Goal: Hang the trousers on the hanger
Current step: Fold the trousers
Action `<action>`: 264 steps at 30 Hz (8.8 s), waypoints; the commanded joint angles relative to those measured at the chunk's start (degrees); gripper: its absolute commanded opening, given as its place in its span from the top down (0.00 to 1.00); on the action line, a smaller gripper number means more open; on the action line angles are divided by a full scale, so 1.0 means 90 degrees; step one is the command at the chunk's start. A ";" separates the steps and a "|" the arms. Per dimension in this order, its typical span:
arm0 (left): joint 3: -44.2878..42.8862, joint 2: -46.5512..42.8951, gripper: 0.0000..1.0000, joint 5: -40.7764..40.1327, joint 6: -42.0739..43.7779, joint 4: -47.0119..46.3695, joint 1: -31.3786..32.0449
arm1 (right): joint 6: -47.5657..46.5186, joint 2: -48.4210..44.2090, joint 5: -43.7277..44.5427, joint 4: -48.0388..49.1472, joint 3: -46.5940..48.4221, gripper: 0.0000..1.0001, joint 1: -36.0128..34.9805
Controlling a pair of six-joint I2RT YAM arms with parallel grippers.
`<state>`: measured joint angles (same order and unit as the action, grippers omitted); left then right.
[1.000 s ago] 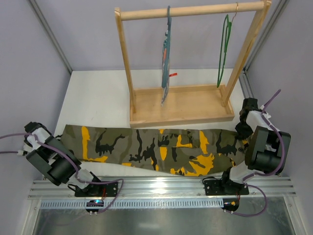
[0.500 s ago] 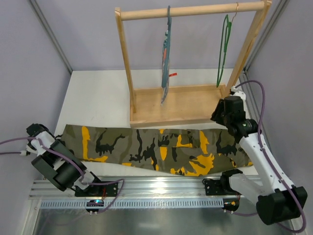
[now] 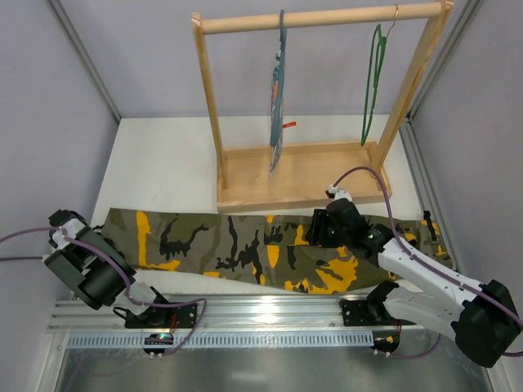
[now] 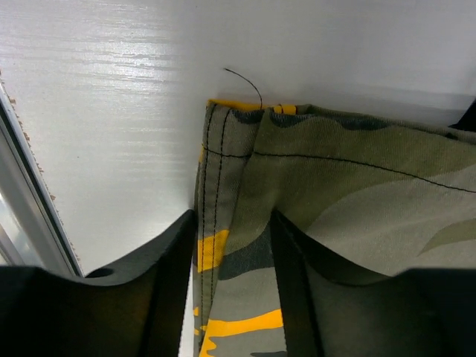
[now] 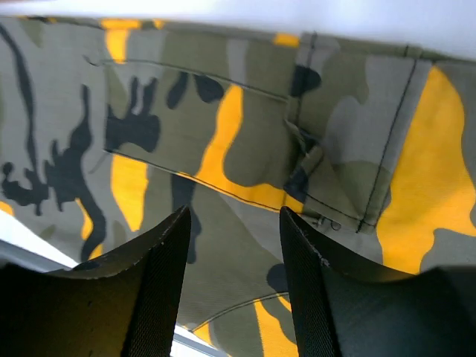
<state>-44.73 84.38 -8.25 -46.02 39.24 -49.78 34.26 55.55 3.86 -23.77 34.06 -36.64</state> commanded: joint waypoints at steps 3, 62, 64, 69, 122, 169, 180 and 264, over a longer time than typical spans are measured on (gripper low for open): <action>0.0029 0.0224 0.65 0.0155 0.0084 -0.0181 0.0004 | 0.0315 0.0321 0.0137 0.0756 -0.0191 0.46 -0.0050; 0.1887 -0.4514 0.91 0.0734 -0.2104 -0.0679 1.0188 | 0.1290 0.0009 0.0430 -0.0143 0.0472 0.30 -0.0771; 0.1622 -0.4172 0.84 0.0459 -0.2094 -0.0330 1.0442 | 0.1514 0.0310 0.0460 0.0033 0.0521 0.30 -0.1112; 0.1007 -0.4365 0.56 0.0234 -0.2064 -0.0055 1.0443 | 0.2198 0.1092 0.0830 0.0560 0.0911 0.29 -0.1875; 0.1591 -0.3917 0.48 -0.0197 -0.1996 0.0845 0.5961 | -0.2996 0.8095 -0.3163 0.0590 0.8119 0.33 -0.2227; 0.0955 -0.4219 0.23 0.0057 -0.1000 0.0601 0.5970 | -0.1522 0.7011 -0.1513 0.1567 0.6918 0.96 -0.1934; 0.1580 -0.3937 0.26 0.0603 -0.0668 -0.0403 0.5980 | -0.1512 0.6953 -0.1717 0.1694 0.6674 0.96 -0.1847; 0.2548 -0.3692 1.00 0.0292 -0.1791 -0.0171 0.6058 | -0.0868 0.7168 -0.1073 0.2358 0.7006 0.96 -0.1915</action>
<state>-21.87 50.98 -3.09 -61.43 34.81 4.34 24.71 125.23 -9.85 -8.38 97.41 -54.89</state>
